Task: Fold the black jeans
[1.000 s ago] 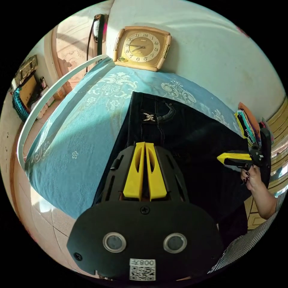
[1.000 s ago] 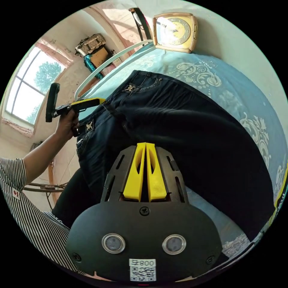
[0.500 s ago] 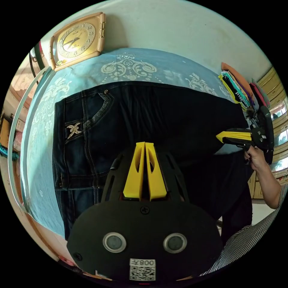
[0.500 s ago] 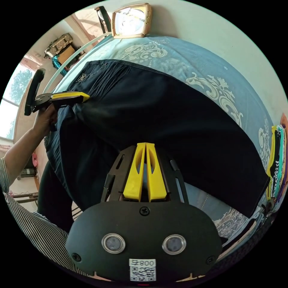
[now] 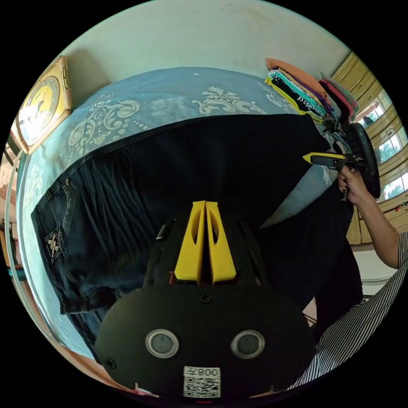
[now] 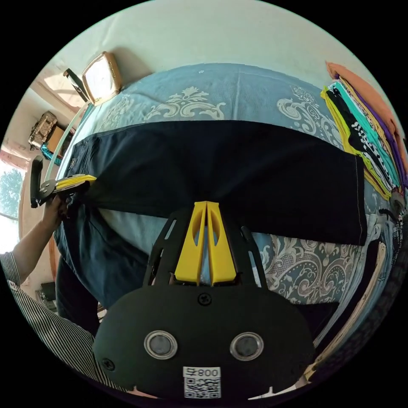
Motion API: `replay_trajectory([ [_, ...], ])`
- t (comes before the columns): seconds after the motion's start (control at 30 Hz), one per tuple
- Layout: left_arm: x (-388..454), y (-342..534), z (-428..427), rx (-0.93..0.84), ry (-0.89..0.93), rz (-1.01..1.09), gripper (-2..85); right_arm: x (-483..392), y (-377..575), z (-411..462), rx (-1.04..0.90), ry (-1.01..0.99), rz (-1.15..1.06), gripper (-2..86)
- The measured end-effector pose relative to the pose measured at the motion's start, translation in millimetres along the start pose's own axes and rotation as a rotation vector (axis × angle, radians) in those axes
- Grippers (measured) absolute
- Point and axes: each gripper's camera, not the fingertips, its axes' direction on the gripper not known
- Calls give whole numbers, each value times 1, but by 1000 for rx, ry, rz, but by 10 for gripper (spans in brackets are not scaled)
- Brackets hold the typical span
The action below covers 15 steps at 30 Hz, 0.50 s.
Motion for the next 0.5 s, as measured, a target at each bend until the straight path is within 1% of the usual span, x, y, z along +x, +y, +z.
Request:
replay_trajectory([
  [0.03,2,-3,-1,2,-14,-3,1,2,2,-6,-5,10,-17,1],
  [0.07,10,-10,-6,35,-28,6,1,11,6,-20,22,66,-27,1],
  [0.1,19,-19,-11,72,-1,25,0,28,10,-37,53,141,0,1],
  [0.17,37,-36,-12,92,58,68,1,67,13,-61,88,211,76,1],
  [0.23,55,-54,-4,68,79,111,1,113,13,-79,82,255,166,1],
  [0.3,76,-72,15,-6,75,148,1,170,13,-93,0,243,270,1],
  [0.33,80,-75,19,-27,79,155,1,181,15,-95,-18,223,286,1],
  [0.37,88,-78,29,-72,92,170,1,197,21,-94,-72,165,311,1],
  [0.4,94,-76,28,-19,68,170,0,202,30,-96,-73,133,304,1],
  [0.5,101,-77,28,-34,98,168,0,196,59,-110,-47,184,262,1],
])
